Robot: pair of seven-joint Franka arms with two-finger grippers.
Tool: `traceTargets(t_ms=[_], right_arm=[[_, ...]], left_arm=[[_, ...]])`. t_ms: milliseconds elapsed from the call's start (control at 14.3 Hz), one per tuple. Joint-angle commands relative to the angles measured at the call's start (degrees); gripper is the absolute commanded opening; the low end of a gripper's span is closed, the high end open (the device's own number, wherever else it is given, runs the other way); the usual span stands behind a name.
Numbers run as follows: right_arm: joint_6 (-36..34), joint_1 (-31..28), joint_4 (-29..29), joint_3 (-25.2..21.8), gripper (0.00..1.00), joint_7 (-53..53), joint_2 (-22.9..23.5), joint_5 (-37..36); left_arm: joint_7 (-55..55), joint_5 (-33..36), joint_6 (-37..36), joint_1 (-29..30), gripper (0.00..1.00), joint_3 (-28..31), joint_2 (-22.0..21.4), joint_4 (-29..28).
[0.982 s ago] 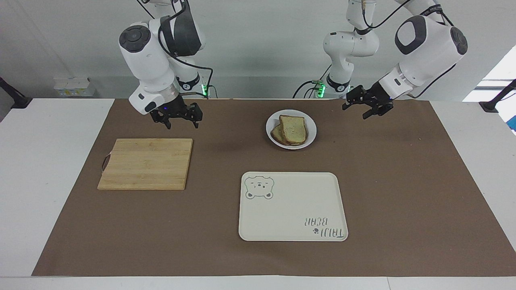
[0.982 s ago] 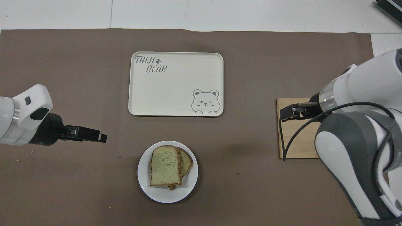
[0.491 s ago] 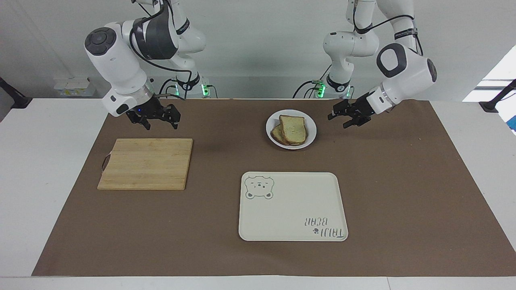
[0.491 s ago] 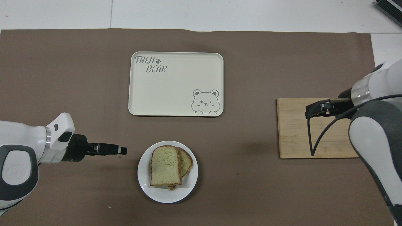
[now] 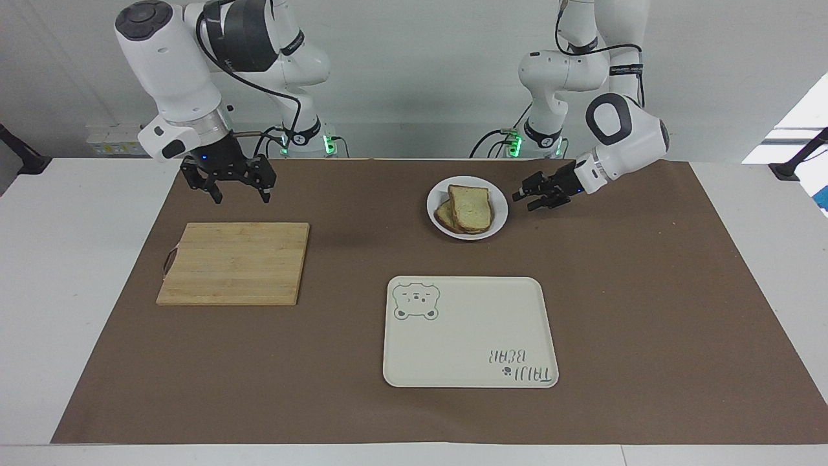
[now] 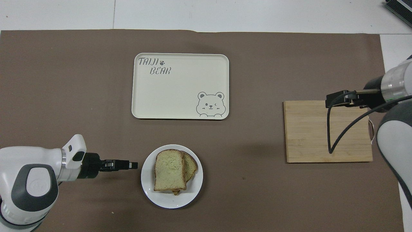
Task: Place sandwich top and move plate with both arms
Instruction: 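Reach the left gripper to the plate rim while the right gripper retracts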
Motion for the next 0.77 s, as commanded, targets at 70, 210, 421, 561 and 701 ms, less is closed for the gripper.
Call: traceTargets(t_ms=[70, 210, 421, 561, 701], right_arm=[[-0.88, -0.83, 3.39, -0.31, 1.0, -1.02, -0.19, -1.9], [-1.67, -0.83, 4.01, -0.84, 1.0, -1.02, -0.54, -2.35], [-2.54, -0.83, 4.37, -2.16, 1.0, -1.02, -3.43, -2.35], [-4.39, -0.83, 4.72, -2.86, 1.0, -1.02, -4.49, -2.43], [-6.32, -0.74, 3.67, -2.69, 1.0, -0.5, -6.33, -2.17]], left_arm=[[6.06, -3.67, 2.93, -0.61, 0.59, 0.07, 0.51, -3.43], [6.94, -3.76, 3.11, -0.87, 0.59, 0.07, 0.86, -4.31], [7.38, -8.05, 5.13, -3.85, 0.59, 0.07, 1.3, -5.55], [7.56, -9.38, 6.27, -5.0, 0.59, 0.07, 1.83, -6.16], [7.65, -10.43, 6.63, -5.79, 0.54, 0.07, 1.75, -6.69]])
